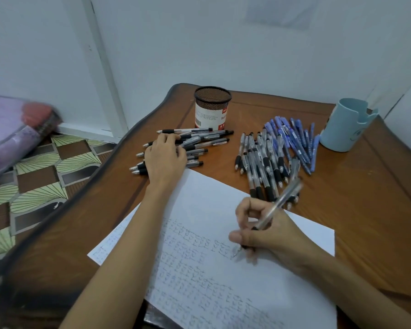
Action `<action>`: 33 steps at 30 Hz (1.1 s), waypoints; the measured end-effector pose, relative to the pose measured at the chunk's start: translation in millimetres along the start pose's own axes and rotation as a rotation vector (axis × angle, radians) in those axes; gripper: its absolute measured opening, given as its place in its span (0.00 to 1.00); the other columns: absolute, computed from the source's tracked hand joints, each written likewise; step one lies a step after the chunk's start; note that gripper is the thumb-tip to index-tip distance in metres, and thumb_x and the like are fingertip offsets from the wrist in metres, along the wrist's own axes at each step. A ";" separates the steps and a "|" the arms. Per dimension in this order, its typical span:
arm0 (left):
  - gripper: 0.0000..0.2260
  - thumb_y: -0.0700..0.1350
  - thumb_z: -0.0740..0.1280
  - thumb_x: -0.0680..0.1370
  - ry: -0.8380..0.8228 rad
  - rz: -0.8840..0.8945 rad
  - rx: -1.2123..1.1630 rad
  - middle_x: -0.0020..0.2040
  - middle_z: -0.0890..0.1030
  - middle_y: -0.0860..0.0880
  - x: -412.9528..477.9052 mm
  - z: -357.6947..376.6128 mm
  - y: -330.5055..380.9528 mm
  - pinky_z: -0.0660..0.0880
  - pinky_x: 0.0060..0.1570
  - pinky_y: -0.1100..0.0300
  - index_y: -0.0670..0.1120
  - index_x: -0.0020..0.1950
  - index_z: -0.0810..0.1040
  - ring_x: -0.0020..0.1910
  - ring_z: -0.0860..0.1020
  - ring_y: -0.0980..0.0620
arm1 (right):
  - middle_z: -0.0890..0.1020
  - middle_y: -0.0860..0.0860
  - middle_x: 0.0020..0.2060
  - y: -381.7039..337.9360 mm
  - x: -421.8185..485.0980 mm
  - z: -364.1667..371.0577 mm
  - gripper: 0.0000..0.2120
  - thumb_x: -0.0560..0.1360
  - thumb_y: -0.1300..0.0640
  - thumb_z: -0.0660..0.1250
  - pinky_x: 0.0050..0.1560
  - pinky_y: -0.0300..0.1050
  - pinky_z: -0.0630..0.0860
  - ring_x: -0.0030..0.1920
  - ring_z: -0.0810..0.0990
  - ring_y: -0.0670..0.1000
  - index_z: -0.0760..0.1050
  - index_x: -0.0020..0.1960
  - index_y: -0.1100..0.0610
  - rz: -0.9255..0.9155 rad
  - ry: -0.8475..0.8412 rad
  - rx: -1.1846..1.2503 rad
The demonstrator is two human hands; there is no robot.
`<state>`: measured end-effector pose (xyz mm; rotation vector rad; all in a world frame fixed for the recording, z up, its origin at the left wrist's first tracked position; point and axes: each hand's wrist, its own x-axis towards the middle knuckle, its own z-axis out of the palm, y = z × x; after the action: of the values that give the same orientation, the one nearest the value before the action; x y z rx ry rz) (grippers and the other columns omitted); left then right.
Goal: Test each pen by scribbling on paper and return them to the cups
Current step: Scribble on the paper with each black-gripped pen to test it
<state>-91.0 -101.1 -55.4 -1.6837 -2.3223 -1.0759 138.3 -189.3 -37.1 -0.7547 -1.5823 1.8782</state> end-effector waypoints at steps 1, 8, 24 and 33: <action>0.14 0.43 0.60 0.79 -0.001 0.002 0.001 0.61 0.76 0.46 -0.3 -0.2 0.0 0.69 0.58 0.52 0.44 0.63 0.75 0.58 0.75 0.48 | 0.72 0.54 0.24 1.1 -0.4 1.3 0.17 0.59 0.52 0.81 0.20 0.38 0.71 0.20 0.72 0.48 0.74 0.34 0.56 -0.023 0.020 -0.028; 0.14 0.43 0.60 0.79 -0.016 0.001 0.003 0.62 0.75 0.45 -0.4 -2.2 1.4 0.68 0.59 0.51 0.44 0.63 0.75 0.58 0.74 0.47 | 0.63 0.48 0.20 10.1 1.2 13.9 0.22 0.68 0.55 0.74 0.25 0.31 0.64 0.22 0.62 0.42 0.64 0.25 0.58 -0.167 0.201 -0.213; 0.14 0.43 0.60 0.79 -0.017 -0.001 -0.002 0.63 0.75 0.45 0.1 -0.5 0.5 0.68 0.60 0.52 0.44 0.64 0.75 0.59 0.74 0.47 | 0.61 0.49 0.22 15.1 3.6 12.0 0.16 0.66 0.61 0.64 0.30 0.41 0.61 0.26 0.60 0.47 0.61 0.24 0.55 -0.191 0.334 -0.352; 0.14 0.42 0.60 0.79 -0.009 0.015 -0.007 0.62 0.75 0.45 0.0 -0.1 -0.4 0.68 0.59 0.51 0.43 0.63 0.75 0.58 0.74 0.47 | 0.60 0.47 0.22 16.7 5.5 10.8 0.17 0.65 0.63 0.64 0.30 0.35 0.61 0.25 0.59 0.45 0.60 0.23 0.53 -0.200 0.340 -0.337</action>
<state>-91.4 -101.2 -55.5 -1.7088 -2.3107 -1.0772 125.6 -194.9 -52.4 -0.9606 -1.6944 1.2782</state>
